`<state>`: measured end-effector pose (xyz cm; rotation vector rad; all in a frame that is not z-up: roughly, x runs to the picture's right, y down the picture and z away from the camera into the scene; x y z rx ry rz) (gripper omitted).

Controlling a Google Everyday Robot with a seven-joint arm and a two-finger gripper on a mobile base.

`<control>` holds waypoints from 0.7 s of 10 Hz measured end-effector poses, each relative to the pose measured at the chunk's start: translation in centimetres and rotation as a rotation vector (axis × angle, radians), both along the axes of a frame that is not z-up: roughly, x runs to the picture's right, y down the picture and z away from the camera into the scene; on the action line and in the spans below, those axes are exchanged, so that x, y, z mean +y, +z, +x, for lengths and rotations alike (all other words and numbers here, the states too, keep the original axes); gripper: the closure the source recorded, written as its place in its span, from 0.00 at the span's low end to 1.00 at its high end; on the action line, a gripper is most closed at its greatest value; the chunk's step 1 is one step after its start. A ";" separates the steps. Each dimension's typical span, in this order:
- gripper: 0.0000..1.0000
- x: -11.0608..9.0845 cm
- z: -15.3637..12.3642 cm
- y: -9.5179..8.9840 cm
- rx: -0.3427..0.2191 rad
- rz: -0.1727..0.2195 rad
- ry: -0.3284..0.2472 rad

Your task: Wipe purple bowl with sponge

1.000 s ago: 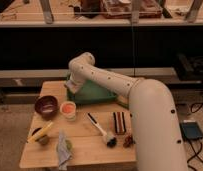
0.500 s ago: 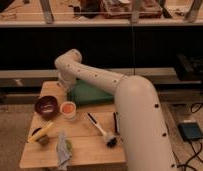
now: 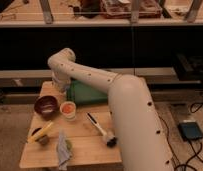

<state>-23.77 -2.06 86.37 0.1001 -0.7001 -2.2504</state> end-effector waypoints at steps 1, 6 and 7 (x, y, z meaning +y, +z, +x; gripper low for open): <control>0.97 0.2 -0.1 -0.1 0.001 0.001 0.001; 0.97 5.2 -2.1 -4.3 -0.027 0.033 0.006; 0.97 9.1 -2.8 -7.0 -0.056 0.028 0.003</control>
